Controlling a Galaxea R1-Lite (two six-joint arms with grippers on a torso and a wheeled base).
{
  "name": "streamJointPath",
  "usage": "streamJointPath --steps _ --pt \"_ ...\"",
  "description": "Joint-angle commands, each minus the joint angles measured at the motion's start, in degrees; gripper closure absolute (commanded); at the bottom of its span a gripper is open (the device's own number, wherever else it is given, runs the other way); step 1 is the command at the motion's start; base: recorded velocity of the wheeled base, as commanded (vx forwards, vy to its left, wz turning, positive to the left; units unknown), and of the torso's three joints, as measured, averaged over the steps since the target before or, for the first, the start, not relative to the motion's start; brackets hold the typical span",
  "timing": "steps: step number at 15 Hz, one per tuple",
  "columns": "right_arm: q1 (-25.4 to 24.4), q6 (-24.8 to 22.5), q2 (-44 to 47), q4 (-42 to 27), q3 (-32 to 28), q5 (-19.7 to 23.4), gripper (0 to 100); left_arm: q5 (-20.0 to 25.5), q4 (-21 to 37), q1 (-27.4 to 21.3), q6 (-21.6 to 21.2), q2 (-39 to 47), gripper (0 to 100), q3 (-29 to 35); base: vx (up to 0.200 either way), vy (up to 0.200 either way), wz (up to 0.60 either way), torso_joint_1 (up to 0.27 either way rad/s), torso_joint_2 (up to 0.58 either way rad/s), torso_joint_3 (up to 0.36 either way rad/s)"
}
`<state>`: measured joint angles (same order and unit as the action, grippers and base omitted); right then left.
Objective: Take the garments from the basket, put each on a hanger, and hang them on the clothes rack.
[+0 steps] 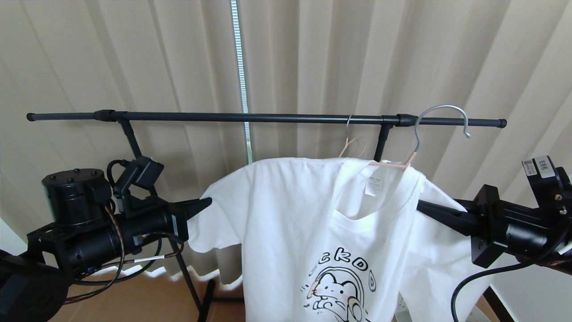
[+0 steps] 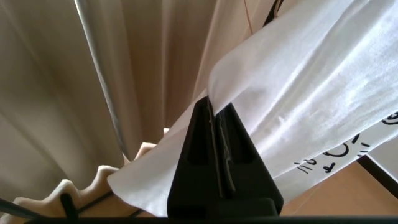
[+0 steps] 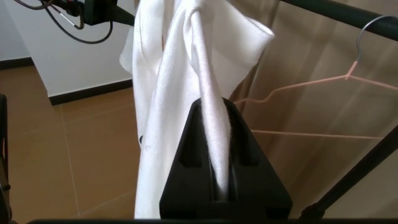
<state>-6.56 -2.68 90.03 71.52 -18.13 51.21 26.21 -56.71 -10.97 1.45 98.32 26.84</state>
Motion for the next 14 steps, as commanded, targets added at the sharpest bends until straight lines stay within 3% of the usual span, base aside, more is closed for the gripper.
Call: streamJointPath --steps 1,14 --pt "0.1 0.3 -0.1 0.0 -0.1 0.0 100 0.0 0.0 0.7 0.0 0.1 100 -0.1 0.000 0.000 0.00 0.000 0.00 0.000" --pt "2.0 1.5 -1.1 0.0 -0.9 0.2 100 0.0 0.0 1.9 2.0 0.1 100 -0.2 0.000 0.000 0.00 0.000 0.00 0.000"
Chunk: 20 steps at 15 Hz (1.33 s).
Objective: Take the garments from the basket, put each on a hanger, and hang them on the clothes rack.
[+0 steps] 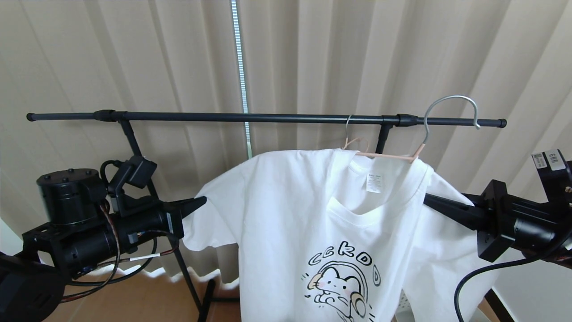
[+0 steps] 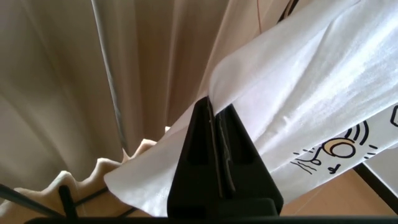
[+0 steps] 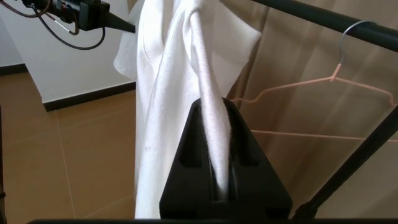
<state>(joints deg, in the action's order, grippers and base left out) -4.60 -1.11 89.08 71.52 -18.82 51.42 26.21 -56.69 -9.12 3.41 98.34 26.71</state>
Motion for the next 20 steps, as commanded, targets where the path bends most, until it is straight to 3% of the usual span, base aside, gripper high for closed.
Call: streamJointPath --steps 1,10,11,17,20 --pt "0.0 0.0 -0.1 0.0 -0.2 0.0 100 0.0 0.0 0.2 0.0 0.1 100 -0.1 0.000 0.000 0.00 0.000 0.00 0.000" --pt "0.9 0.4 -0.3 0.0 -0.2 0.0 100 0.0 -0.1 0.5 0.7 0.1 100 -0.5 0.000 0.000 0.00 0.000 0.00 0.000" --pt "0.9 0.4 -0.3 0.0 -0.2 0.0 100 0.0 -0.1 0.3 0.5 0.1 0 -0.6 0.000 0.000 0.00 0.000 0.00 0.000" --pt "0.8 0.4 -0.4 -0.1 0.2 0.2 100 0.2 -3.2 -1.7 0.8 -2.2 0 -2.1 0.000 0.000 0.00 0.000 0.00 0.000" --pt "0.7 0.3 -0.1 -0.1 0.5 1.8 100 0.4 -1.8 -4.4 1.1 -7.0 0 1.3 0.000 0.000 0.00 0.000 0.00 0.000"
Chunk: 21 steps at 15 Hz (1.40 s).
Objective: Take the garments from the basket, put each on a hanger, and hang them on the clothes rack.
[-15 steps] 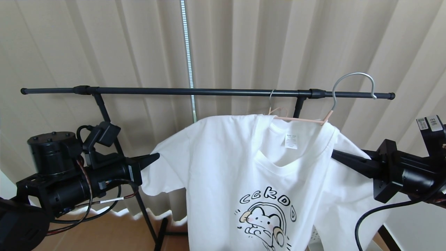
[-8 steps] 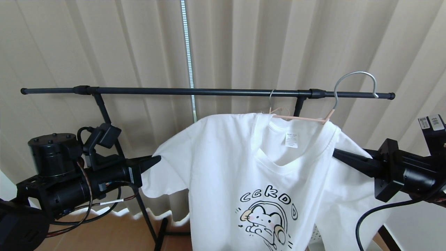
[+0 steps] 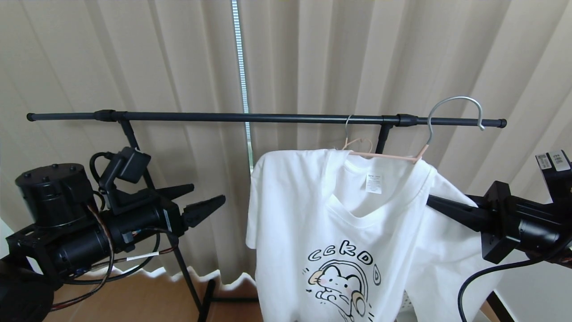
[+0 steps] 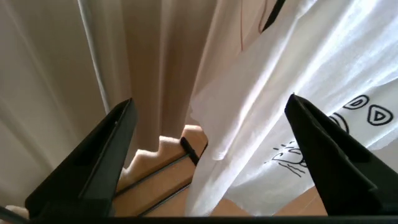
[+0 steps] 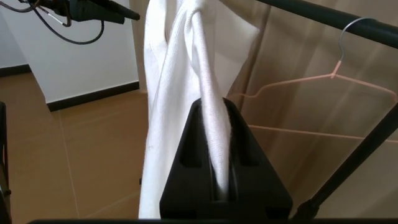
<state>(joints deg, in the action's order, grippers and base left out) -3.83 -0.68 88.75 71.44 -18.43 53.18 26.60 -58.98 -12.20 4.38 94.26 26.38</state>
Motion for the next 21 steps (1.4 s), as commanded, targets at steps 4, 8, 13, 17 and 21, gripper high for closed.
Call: streamJointPath --steps 4,8,13,17,21 --pt "-0.4 -0.1 0.8 -0.1 0.9 1.0 100 0.0 20.0 -7.5 -0.1 -7.8 0 17.1 0.000 0.000 0.00 0.000 0.00 0.000" --pt "-0.7 -0.3 1.0 -0.1 1.8 4.7 100 0.4 33.0 -11.6 -0.7 -7.6 0 28.6 0.000 0.000 0.00 0.000 0.00 0.000" --pt "-4.3 -0.9 3.0 0.0 3.1 4.5 100 7.3 48.6 -13.5 -8.1 -6.9 0 38.3 0.000 0.000 0.00 0.000 0.00 0.000" --pt "-5.0 -1.0 3.0 0.0 3.4 5.0 100 11.6 66.5 -14.7 -24.2 -4.3 0 46.7 0.000 0.000 0.00 0.000 0.00 0.000" --pt "-5.3 -1.0 2.9 0.0 3.6 5.5 100 13.5 79.4 -17.2 -37.2 2.2 0 56.1 0.000 0.000 0.00 0.000 0.00 0.000"
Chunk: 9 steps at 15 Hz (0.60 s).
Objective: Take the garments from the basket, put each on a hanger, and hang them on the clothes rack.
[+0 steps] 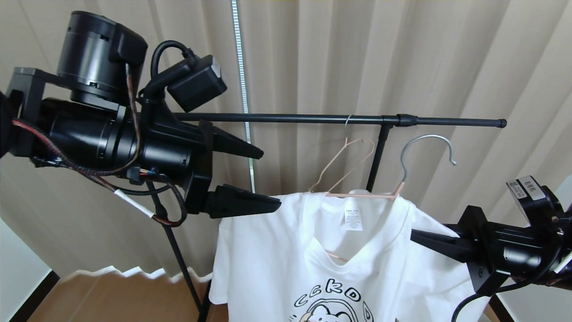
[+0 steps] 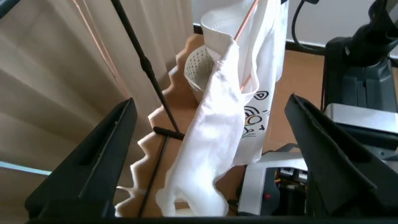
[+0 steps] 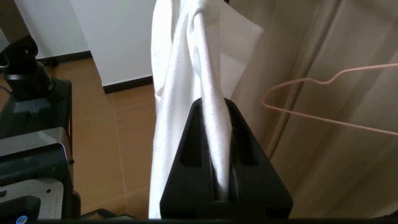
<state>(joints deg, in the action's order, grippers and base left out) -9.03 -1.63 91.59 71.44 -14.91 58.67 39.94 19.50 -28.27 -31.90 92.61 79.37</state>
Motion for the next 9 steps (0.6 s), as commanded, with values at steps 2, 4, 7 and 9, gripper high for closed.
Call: streamJointPath --steps 2,4,7,9 --pt "-0.2 -0.2 0.1 0.0 0.1 0.0 100 0.1 2.4 -2.5 -5.2 8.2 0 6.6 0.000 0.000 0.00 0.000 0.00 0.000" --pt "-0.5 -0.2 -0.1 0.0 0.1 -0.1 100 0.2 5.7 -4.2 -5.8 10.9 0 10.5 0.000 0.000 0.00 0.000 0.00 0.000" --pt "-0.6 -0.3 0.0 0.0 0.1 -0.1 100 0.2 9.7 -5.1 -6.6 14.4 0 15.9 0.000 0.000 0.00 0.000 0.00 0.000" --pt "-0.6 -0.3 -0.1 0.0 0.1 -0.1 100 2.9 13.7 -5.6 -6.8 15.2 0 18.7 0.000 0.000 0.00 0.000 0.00 0.000"
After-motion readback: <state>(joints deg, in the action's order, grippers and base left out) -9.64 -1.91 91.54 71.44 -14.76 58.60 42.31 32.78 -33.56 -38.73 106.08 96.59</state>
